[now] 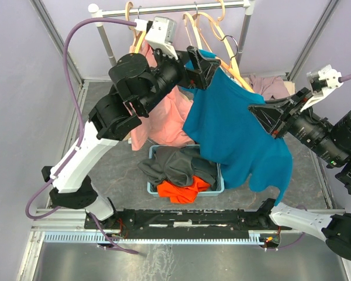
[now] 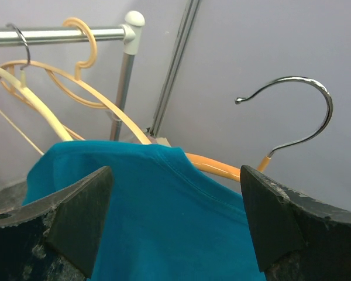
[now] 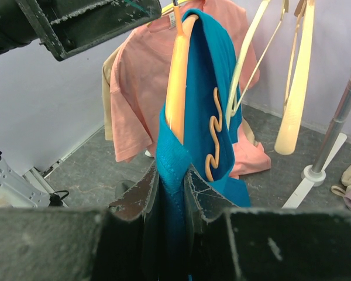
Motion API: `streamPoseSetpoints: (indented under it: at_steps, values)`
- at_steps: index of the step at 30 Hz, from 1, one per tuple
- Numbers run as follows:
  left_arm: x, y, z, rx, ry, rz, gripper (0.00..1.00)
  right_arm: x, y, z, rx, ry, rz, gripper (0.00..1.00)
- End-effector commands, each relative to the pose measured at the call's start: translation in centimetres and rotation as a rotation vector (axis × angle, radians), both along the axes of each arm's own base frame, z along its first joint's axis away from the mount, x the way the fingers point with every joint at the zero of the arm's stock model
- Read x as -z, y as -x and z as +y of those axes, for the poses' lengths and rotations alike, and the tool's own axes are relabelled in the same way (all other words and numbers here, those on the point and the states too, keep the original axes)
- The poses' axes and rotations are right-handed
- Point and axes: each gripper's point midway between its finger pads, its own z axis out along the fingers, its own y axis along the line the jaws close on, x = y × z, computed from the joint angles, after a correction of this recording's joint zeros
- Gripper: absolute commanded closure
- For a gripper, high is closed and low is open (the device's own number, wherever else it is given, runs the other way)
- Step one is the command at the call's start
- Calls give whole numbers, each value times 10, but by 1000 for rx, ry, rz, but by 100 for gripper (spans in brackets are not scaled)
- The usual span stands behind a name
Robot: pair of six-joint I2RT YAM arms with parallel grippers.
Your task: Remove the t-shirt from the hanger
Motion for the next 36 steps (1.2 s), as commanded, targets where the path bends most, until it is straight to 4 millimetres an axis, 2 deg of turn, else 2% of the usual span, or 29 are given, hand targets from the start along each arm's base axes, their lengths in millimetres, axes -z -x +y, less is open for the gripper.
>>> streamPoseSetpoints:
  at_steps: [1, 9, 14, 21, 30, 34, 36]
  values:
    - [9, 2, -14, 47, 33, 66, 6, -38, -1, -6, 25, -92, -125, 99]
    - [30, -10, -14, -11, -4, 131, 8, -42, -2, -6, 32, -100, -137, 99]
    - [34, -12, -13, -26, -18, 136, 16, -43, -4, -3, 27, -102, -138, 99]
    - [25, -10, -18, -4, 10, 122, 16, -39, -6, 1, 17, -90, -128, 99]
    - [19, -5, -32, 70, 9, 40, 9, -41, 3, 13, -63, -111, -125, 99]
    - [21, -4, -36, 89, -4, -4, 11, -41, 7, 18, -99, -129, -111, 99]
    - [23, -6, -36, 86, -16, -17, 17, -41, 9, 19, -109, -140, -105, 99]
